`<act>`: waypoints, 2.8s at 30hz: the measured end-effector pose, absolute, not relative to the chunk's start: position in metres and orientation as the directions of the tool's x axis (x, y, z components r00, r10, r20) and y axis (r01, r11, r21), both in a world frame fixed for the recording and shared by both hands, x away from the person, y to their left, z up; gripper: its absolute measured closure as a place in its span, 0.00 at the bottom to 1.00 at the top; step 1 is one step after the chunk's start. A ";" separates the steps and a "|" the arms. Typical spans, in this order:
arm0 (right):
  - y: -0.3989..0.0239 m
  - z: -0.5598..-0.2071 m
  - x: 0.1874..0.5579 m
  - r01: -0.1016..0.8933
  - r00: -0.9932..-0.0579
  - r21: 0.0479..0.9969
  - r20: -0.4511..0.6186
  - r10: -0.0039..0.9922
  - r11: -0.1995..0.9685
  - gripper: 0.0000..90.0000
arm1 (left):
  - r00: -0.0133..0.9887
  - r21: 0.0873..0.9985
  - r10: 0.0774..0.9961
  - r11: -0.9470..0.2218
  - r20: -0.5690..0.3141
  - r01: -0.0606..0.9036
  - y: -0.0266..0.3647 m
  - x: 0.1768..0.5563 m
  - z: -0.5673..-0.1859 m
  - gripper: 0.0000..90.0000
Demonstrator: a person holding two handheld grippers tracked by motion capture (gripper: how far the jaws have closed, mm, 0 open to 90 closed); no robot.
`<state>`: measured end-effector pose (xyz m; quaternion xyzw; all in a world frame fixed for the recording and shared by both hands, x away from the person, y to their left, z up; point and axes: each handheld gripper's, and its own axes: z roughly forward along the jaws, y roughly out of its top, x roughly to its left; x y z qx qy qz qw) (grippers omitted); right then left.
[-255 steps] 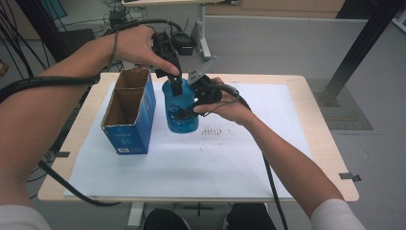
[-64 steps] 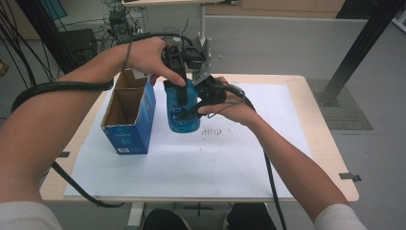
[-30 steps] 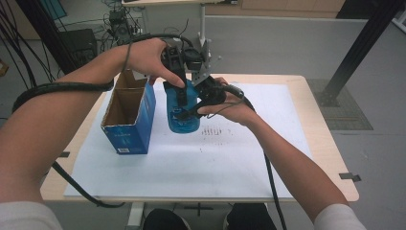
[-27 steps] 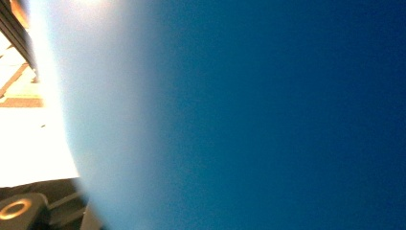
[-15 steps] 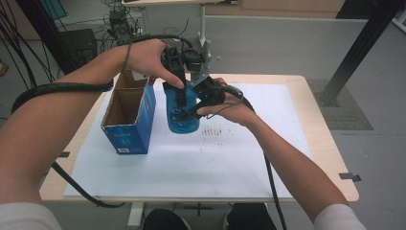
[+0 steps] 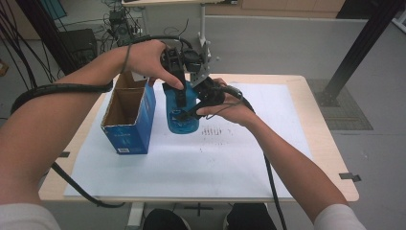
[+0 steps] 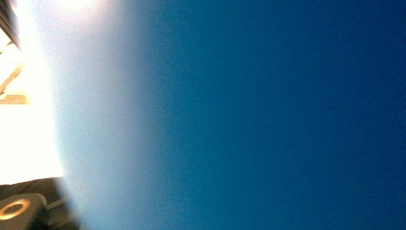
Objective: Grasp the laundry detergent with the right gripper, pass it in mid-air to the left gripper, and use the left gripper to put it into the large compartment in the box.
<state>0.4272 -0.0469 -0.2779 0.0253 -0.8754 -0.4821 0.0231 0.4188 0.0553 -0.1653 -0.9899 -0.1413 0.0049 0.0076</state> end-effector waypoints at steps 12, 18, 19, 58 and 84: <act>-0.045 -0.279 0.427 -0.021 -0.997 0.846 0.021 -0.072 0.533 0.48 | 0.959 -0.017 0.283 -0.959 -0.008 0.283 0.056 0.418 -0.166 0.40; -0.045 -0.279 0.427 -0.021 -0.997 0.845 0.020 -0.071 0.535 0.48 | 0.959 -0.017 0.283 -0.959 -0.008 0.283 0.056 0.418 -0.166 0.40; -0.045 -0.279 0.427 -0.021 -0.997 0.845 0.020 -0.071 0.534 0.48 | 0.959 -0.017 0.283 -0.959 -0.007 0.283 0.056 0.418 -0.166 0.40; -0.046 -0.279 0.426 -0.018 -0.997 0.850 0.023 -0.072 0.526 0.46 | 0.959 -0.019 0.284 -0.959 0.005 0.284 0.055 0.416 -0.164 0.41; -0.094 -0.283 0.417 0.098 -0.995 0.764 0.051 0.091 0.638 0.05 | 0.930 -0.018 0.368 -0.930 0.012 0.368 0.062 0.417 -0.156 0.41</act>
